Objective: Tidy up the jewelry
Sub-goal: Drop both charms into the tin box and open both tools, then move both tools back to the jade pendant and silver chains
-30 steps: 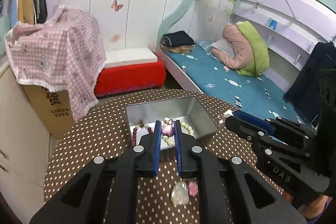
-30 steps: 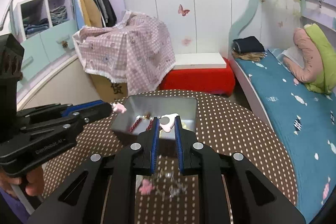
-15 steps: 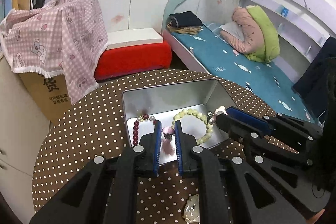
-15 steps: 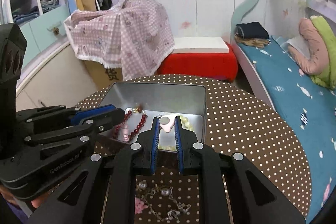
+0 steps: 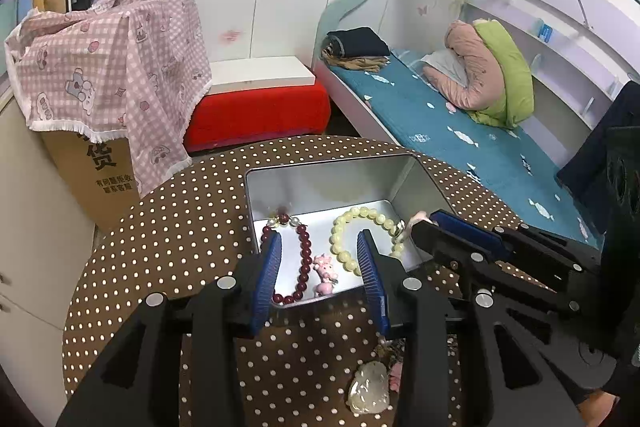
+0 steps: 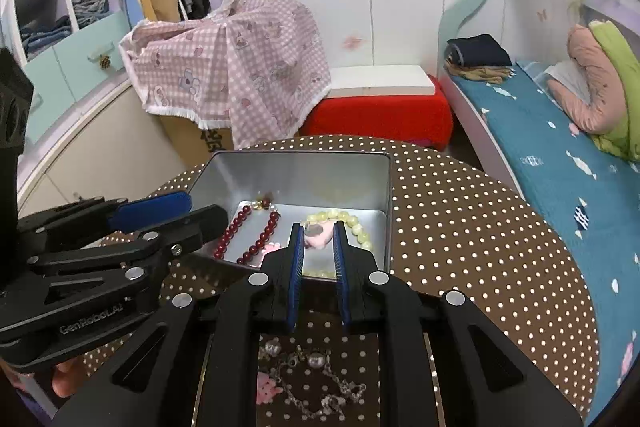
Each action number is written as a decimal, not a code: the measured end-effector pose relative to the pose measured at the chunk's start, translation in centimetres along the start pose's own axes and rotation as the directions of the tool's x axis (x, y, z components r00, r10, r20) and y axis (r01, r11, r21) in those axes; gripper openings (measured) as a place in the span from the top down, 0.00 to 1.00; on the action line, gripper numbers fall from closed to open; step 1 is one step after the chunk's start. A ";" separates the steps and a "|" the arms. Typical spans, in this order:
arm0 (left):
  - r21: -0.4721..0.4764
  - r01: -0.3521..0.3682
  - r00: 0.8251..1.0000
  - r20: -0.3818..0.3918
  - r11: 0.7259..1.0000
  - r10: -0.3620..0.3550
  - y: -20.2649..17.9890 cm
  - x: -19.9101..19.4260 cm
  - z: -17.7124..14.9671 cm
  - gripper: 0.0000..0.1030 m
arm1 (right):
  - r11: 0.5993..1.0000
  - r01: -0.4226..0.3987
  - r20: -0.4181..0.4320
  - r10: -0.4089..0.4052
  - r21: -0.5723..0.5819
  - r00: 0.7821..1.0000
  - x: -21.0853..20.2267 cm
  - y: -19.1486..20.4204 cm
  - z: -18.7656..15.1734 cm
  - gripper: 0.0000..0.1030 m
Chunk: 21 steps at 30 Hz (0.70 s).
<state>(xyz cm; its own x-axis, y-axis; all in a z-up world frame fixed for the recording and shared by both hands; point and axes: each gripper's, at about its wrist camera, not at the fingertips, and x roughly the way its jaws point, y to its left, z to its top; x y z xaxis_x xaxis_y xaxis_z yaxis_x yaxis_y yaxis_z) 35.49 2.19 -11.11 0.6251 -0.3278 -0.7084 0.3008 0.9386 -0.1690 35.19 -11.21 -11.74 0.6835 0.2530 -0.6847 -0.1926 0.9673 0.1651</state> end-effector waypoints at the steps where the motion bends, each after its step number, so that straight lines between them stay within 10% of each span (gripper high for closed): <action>1: -0.002 0.001 1.000 0.003 1.000 -0.001 0.0 -0.2 -0.1 0.63 | 1.000 -0.001 -0.001 0.001 0.005 1.000 -0.2 -0.1 0.0 0.84; 12: -0.013 -0.029 0.989 0.143 1.000 0.030 -1.7 -6.9 -1.6 0.39 | 1.000 0.005 0.062 -0.005 0.006 0.998 -6.3 -0.2 -0.9 0.83; 21: -0.013 -0.066 0.974 0.218 0.998 0.067 -3.7 -11.9 -5.0 0.33 | 0.998 0.056 0.141 -0.054 -0.009 0.989 -13.3 0.0 -4.3 0.52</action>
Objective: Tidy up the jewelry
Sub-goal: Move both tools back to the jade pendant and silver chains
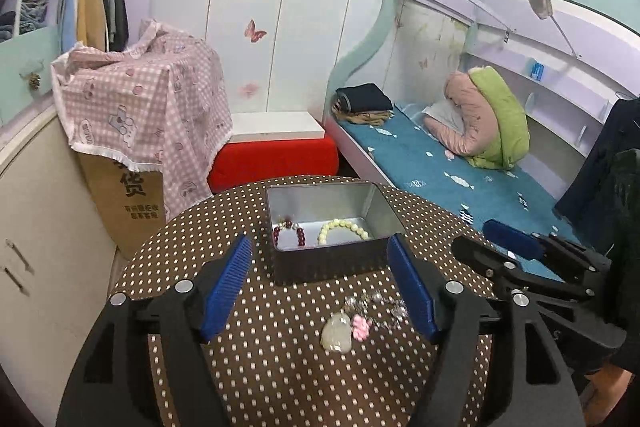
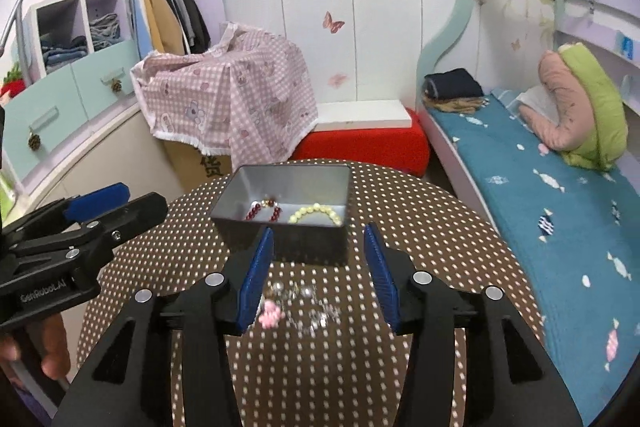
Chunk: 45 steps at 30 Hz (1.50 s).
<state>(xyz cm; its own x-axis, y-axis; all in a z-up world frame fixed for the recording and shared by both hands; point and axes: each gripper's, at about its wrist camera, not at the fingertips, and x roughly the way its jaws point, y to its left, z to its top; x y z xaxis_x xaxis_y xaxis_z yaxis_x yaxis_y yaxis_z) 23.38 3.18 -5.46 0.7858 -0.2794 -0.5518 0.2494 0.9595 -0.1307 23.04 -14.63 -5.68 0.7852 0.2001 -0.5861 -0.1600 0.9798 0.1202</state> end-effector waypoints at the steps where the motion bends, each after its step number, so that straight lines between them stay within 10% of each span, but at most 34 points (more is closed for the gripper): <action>1: 0.000 -0.005 1.000 0.005 1.000 0.005 -0.2 -0.5 -0.5 0.32 | 1.000 0.006 0.005 -0.006 -0.002 1.000 -0.6 0.0 -0.3 0.49; 19: -0.020 -0.006 0.995 -0.099 1.000 0.004 -1.1 -0.1 -7.3 0.27 | 0.998 0.053 -0.056 -0.051 0.036 0.997 -2.2 -1.8 -6.9 0.40; 45: 0.115 -0.075 0.947 -0.304 0.991 0.107 -1.0 10.7 -8.0 0.41 | 0.997 0.030 -0.198 -0.014 0.078 0.980 5.7 -3.4 -8.4 0.40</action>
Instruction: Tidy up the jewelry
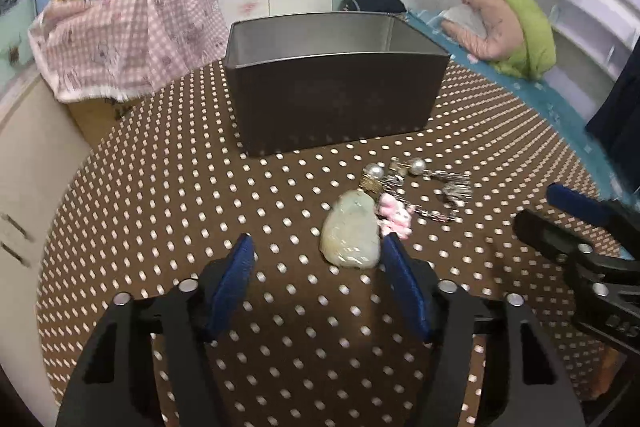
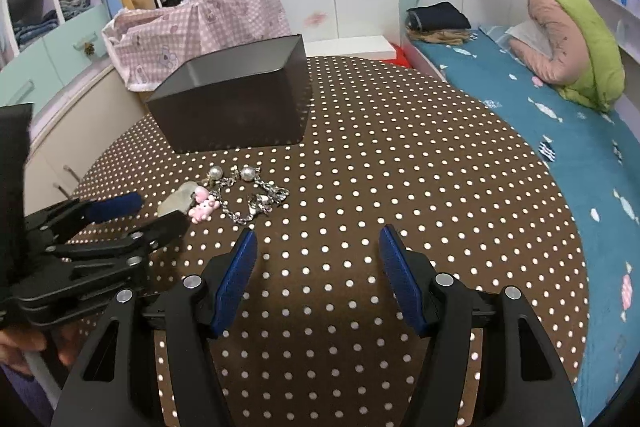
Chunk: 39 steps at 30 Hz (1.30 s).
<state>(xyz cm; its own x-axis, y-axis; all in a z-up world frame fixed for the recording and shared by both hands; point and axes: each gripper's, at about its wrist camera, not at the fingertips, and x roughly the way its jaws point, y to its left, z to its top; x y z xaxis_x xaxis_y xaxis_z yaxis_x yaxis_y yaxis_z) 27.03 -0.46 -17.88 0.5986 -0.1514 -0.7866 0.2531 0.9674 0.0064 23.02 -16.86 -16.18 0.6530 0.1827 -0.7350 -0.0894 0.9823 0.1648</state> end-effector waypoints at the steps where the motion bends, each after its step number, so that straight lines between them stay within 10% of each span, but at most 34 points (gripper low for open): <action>1: 0.007 0.008 1.000 -0.003 1.000 -0.008 -0.1 0.1 0.3 0.45 | 1.000 0.002 -0.003 -0.002 -0.002 1.000 0.1 0.1 0.1 0.40; 7: 0.032 0.019 1.000 -0.004 0.999 -0.019 -0.3 0.4 0.8 0.73 | 1.000 -0.002 -0.016 0.002 -0.004 1.000 0.6 0.3 0.2 0.40; 39: -0.065 0.096 0.995 0.047 0.993 -0.093 4.2 -3.6 -3.1 0.73 | 0.992 -0.104 -0.101 0.095 -0.078 0.990 4.0 8.3 0.9 0.63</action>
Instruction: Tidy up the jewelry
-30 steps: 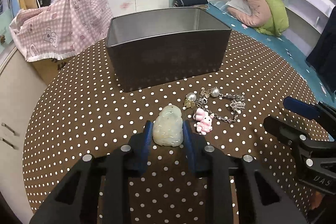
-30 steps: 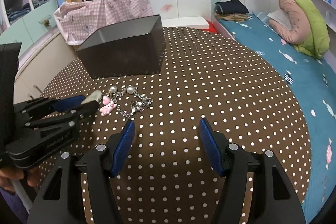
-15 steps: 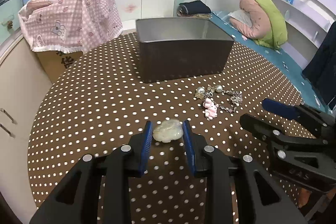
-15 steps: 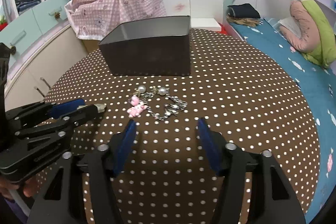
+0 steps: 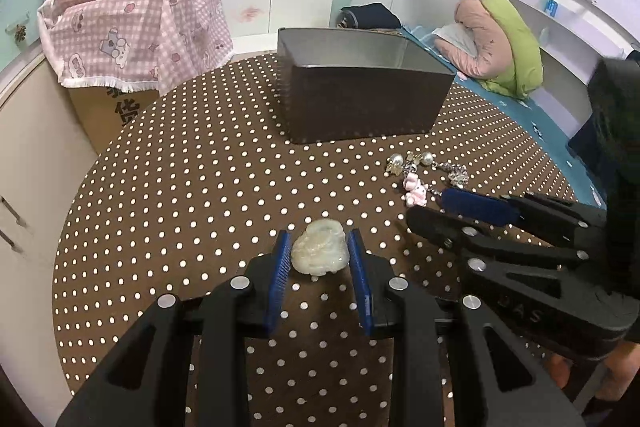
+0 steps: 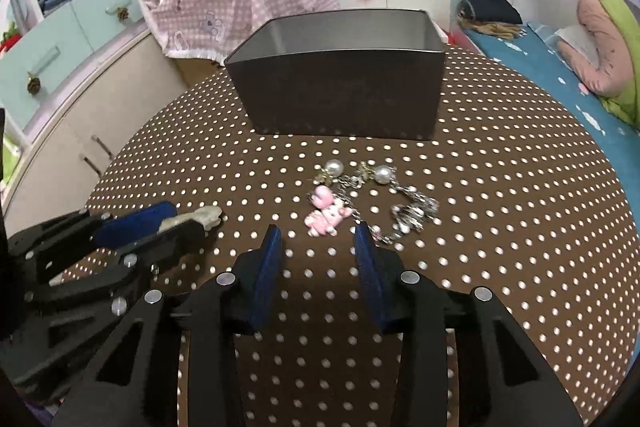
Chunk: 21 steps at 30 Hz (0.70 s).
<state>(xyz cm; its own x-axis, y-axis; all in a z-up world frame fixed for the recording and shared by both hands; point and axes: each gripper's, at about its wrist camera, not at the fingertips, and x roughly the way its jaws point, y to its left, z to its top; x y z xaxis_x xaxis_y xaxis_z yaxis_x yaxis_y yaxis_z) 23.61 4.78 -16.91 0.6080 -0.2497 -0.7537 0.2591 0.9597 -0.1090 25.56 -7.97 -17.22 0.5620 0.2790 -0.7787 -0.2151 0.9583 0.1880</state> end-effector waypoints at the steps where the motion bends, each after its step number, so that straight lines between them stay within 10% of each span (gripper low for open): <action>1: -0.004 0.005 1.000 -0.004 1.000 -0.005 0.2 0.1 -0.1 0.73 | 1.000 0.009 0.001 -0.009 -0.001 1.000 0.2 0.2 0.1 0.63; 21: -0.039 0.080 0.997 -0.003 0.996 -0.080 0.1 -0.5 -0.6 0.73 | 0.997 0.067 -0.001 -0.067 -0.048 0.998 0.0 0.1 -0.6 0.87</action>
<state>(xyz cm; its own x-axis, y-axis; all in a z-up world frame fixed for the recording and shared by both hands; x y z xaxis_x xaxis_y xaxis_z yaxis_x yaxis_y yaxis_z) 22.91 5.04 -16.90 0.5832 -0.3256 -0.7442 0.2772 0.9409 -0.1944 25.06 -7.93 -17.55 0.5743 0.2140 -0.7902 -0.2150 0.9708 0.1066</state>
